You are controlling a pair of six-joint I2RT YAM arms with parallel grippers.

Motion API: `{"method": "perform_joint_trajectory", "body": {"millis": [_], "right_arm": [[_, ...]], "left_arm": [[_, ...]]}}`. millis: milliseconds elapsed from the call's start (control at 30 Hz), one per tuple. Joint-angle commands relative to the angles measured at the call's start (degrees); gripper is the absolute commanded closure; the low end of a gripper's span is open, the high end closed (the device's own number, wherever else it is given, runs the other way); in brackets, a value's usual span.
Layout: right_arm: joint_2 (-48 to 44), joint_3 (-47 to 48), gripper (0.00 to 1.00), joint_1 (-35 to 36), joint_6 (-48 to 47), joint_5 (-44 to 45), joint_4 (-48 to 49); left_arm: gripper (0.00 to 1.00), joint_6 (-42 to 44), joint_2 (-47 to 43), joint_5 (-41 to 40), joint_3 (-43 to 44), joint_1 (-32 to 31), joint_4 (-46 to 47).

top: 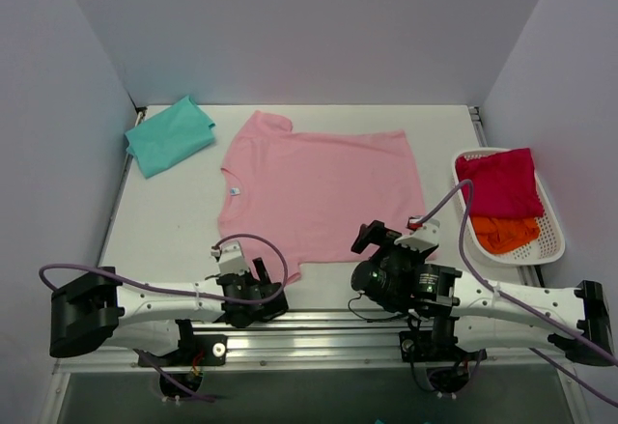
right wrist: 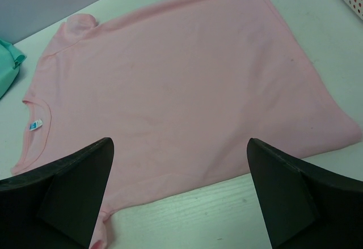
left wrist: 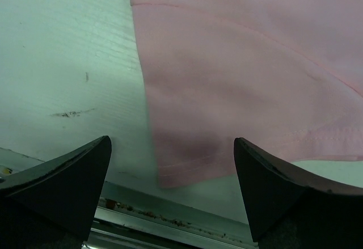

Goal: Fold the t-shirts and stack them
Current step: Flatten out the tshirt

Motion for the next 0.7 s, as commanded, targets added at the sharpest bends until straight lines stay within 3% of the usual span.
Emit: {"method": "perform_joint_trajectory", "body": {"millis": [0,33,367,467,533,667], "right_arm": [[0.2,1.8,0.00,-0.8,0.2,3.3,-2.3],[0.4,1.8,0.00,-1.0,0.1,3.3,-2.2],[2.5,2.9,0.00,-2.6,0.3,2.9,-3.2],[2.7,3.2,0.00,-3.2,0.1,2.7,-3.3],[3.1,3.5,0.00,-3.4,0.0,2.6,-3.4],[3.6,3.3,0.00,-4.7,-1.9,1.3,-2.5]], "left_arm": [[0.02,-10.8,2.1,-2.1,2.7,-3.1,-4.5],[0.00,-10.8,2.0,-2.1,1.6,-3.1,-3.1],[0.28,-9.6,2.6,-1.1,-2.8,-3.1,7.4],[0.40,-9.6,3.7,-0.8,-3.2,-3.1,8.2],[0.54,-9.7,3.7,-0.8,-3.5,-3.1,8.6],[0.72,-9.5,3.3,-1.1,-4.6,-3.1,9.8]]}}
